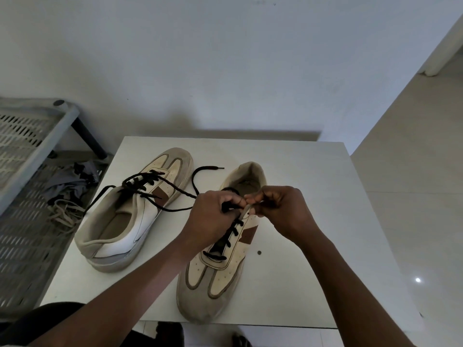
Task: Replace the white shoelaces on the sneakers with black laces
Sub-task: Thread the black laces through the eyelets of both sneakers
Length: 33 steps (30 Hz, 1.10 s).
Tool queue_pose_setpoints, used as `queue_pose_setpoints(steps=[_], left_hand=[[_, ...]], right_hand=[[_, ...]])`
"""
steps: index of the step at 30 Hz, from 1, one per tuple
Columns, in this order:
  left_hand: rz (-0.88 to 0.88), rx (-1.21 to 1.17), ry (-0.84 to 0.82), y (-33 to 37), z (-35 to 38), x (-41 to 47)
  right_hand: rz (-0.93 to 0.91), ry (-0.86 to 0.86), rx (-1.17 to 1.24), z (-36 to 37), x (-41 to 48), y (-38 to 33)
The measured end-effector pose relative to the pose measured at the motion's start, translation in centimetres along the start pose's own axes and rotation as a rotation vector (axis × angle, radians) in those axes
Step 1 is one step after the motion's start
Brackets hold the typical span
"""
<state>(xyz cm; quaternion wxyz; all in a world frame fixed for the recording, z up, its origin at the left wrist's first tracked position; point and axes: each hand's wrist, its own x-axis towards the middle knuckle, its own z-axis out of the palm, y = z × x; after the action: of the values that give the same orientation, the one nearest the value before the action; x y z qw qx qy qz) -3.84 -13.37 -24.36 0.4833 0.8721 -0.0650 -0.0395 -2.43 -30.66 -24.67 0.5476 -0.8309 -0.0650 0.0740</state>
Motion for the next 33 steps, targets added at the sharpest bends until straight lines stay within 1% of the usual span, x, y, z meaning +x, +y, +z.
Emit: queue_pose_setpoints(steps=[3,6,9,11,15,17,20,22,27,33], left_hand=[[-0.055,-0.046,-0.053,0.1,-0.5,0.0],[-0.091,-0.006,-0.045,0.1,-0.9,0.1],[-0.047,0.045,-0.036,0.3,-1.1,0.0],[-0.019,0.086,-0.050,0.4,-0.9,-0.1],[-0.026,0.099,-0.019,0.4,-0.6,-0.1],[-0.024,0.089,-0.001,0.4,-0.5,-0.1],[-0.018,0.083,0.003,0.3,-0.5,-0.2],[-0.013,0.076,-0.005,0.3,-0.5,-0.1],[-0.006,0.060,-0.001,0.2,-0.6,0.0],[-0.029,0.031,0.007,0.2,-0.4,0.0]], right_hand=[[0.007,-0.010,-0.025,0.0,-0.1,-0.2],[0.009,0.001,-0.028,-0.1,-0.2,-0.2],[0.025,0.011,-0.059,-0.1,-0.4,-0.5],[0.008,0.008,-0.124,-0.3,-0.4,-0.7],[0.001,-0.119,-0.253,-1.2,-0.8,-1.0],[-0.011,-0.146,-0.340,-0.9,-1.2,-1.0],[-0.113,-0.082,-0.417,0.0,-1.4,-0.8],[-0.133,-0.079,-0.423,0.3,-1.5,-0.6],[-0.096,-0.095,-0.535,0.7,-1.6,-0.5],[-0.061,0.004,-0.550,1.3,-2.1,-1.0]])
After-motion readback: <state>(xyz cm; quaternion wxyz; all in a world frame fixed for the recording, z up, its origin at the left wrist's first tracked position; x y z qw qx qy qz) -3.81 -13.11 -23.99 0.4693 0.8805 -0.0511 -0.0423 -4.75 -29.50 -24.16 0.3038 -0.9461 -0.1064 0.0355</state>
